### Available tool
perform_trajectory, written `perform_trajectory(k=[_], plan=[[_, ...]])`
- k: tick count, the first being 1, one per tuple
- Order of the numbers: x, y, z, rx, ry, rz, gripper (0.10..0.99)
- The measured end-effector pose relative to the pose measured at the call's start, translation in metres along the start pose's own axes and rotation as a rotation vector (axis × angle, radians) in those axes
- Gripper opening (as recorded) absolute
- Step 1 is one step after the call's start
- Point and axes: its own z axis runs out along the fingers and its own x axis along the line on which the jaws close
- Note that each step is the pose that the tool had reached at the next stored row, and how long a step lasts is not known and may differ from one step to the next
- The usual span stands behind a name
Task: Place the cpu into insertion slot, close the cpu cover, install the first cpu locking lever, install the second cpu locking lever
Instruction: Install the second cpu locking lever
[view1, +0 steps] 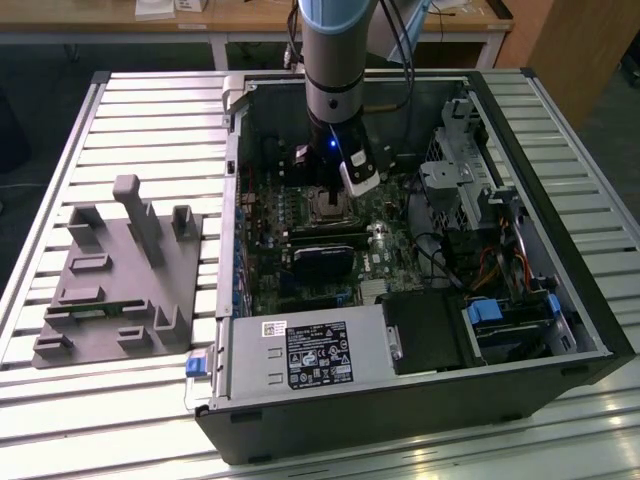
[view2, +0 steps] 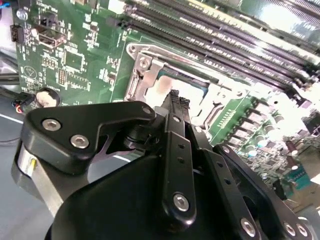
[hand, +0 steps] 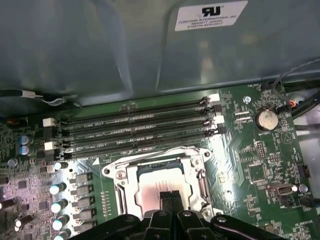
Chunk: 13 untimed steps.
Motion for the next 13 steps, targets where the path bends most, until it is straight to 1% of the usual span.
perform_trajectory(k=[2, 7, 13], plan=[[-0.0001, 0.0006, -0.0006, 0.001, 0.0016, 0.001, 0.106], [-0.0006, 0.0018, -0.0044, 0.0, 0.0016, 0.0, 0.106], [-0.0004, 0.0022, -0.0044, 0.0, 0.0016, 0.0, 0.106]])
